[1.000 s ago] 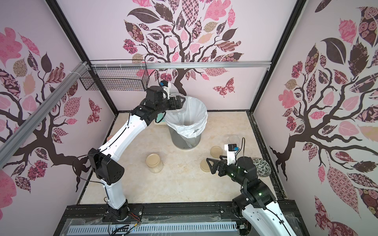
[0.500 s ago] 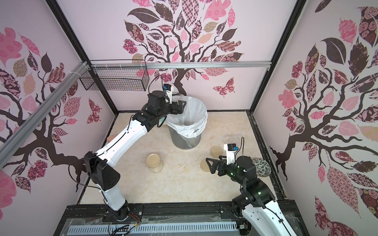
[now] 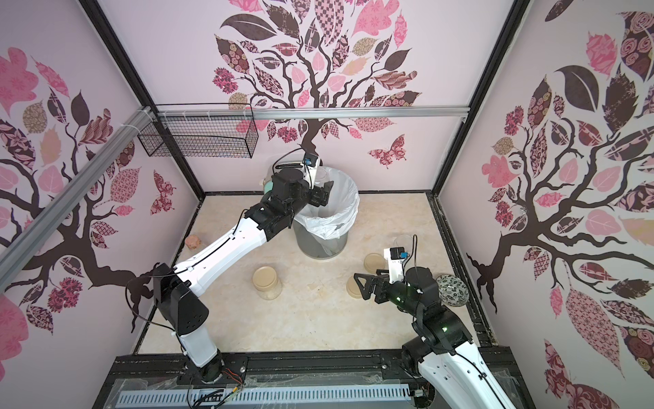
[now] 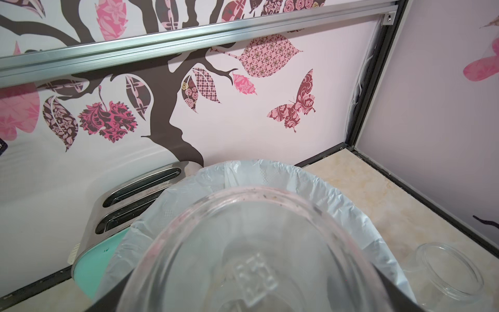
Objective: Empty moldy rice from jars
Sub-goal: Pour the moldy rice from the jar into the trash bin.
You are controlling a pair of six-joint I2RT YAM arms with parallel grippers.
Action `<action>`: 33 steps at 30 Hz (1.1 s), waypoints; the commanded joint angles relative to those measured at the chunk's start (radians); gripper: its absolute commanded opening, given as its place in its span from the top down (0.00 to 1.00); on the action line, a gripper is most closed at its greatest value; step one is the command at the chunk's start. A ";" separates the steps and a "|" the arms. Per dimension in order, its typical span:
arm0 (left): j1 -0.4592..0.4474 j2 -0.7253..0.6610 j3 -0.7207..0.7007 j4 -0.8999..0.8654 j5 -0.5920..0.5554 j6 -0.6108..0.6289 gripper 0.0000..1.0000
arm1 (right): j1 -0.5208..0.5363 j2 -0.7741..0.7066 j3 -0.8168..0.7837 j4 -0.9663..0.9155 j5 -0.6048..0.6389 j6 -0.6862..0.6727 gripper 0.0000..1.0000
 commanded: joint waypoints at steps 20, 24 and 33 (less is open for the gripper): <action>-0.030 -0.026 -0.023 0.253 -0.119 0.209 0.35 | -0.002 -0.032 0.003 -0.020 0.005 -0.006 0.01; -0.019 -0.046 -0.028 0.234 -0.075 0.063 0.34 | -0.002 -0.036 0.001 -0.017 0.003 -0.001 0.01; 0.064 -0.095 -0.037 0.212 0.123 -0.294 0.35 | -0.002 -0.064 0.009 -0.046 0.011 0.000 0.01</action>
